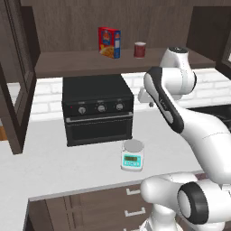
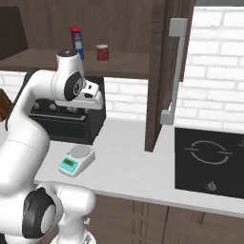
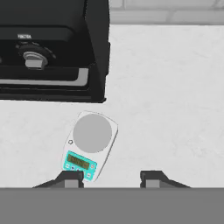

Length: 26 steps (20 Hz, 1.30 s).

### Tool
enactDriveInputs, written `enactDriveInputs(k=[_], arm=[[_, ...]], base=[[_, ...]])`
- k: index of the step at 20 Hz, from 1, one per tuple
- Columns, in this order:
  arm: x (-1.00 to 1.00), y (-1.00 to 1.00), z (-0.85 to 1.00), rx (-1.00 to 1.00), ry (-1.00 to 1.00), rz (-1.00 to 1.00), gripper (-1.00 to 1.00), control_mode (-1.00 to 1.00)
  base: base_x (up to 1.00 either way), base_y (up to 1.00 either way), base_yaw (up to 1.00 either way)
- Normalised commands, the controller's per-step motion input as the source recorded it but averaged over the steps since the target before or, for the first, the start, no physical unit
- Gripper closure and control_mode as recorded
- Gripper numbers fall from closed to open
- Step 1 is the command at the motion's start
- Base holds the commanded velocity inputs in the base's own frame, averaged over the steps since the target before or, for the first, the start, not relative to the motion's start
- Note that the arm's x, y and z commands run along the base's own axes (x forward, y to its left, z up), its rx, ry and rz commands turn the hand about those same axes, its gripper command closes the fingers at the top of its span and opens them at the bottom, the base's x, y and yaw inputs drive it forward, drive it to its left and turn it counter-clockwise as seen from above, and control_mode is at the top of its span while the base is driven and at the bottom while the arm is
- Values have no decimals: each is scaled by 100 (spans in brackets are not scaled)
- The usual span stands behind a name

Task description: Pick the canned food and place it on the digital scale for weighing, and close the cabinet.

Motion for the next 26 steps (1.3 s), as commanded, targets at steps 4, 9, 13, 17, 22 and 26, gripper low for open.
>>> enactDriveInputs(k=[4, 9, 13, 17, 22, 26], arm=[[-40, 0, 0, 0, -6, 0, -100, -100], [-73, 2, 19, -3, -34, 0, -100, -100], [-51, 1, 63, 0, -35, 0, -100, -100], [-17, 0, 82, 0, -19, 0, -100, -100], [-1, 0, 76, 0, -3, 0, -100, -100], [-3, 0, 66, -2, -2, 0, -100, -100]], base=[[0, 0, 0], [0, 0, 0], [0, 0, 0], [0, 0, 0], [0, 0, 0], [0, 0, 0]])
